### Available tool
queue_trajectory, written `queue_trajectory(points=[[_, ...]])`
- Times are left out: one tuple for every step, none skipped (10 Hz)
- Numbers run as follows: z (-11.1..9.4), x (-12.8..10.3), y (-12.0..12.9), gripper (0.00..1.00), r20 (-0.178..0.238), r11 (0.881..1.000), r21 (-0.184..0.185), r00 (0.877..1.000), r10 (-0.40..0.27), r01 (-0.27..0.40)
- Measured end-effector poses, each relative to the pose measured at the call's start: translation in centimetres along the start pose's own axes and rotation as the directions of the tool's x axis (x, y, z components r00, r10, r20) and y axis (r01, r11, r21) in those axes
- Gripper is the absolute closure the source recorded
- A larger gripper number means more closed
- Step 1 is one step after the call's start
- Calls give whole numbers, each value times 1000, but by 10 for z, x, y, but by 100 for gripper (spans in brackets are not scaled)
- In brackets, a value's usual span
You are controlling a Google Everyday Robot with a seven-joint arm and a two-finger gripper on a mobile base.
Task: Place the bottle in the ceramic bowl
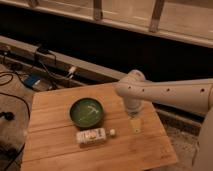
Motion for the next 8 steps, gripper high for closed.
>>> queue_trajectory(points=[[4, -1, 12, 20, 20, 1000, -16, 1000, -2, 2], [8, -3, 30, 20, 43, 999, -31, 999, -6, 7], [11, -10, 53, 20, 71, 999, -39, 997, -18, 21], [13, -19, 75, 20, 101, 998, -39, 994, -35, 39], [15, -28, 96, 20, 129, 998, -32, 990, -57, 61], [16, -40, 116, 20, 156, 996, -19, 984, -88, 92], [17, -56, 135, 20, 182, 991, 6, 974, -134, 135], [17, -67, 144, 20, 197, 986, 25, 966, -166, 164]])
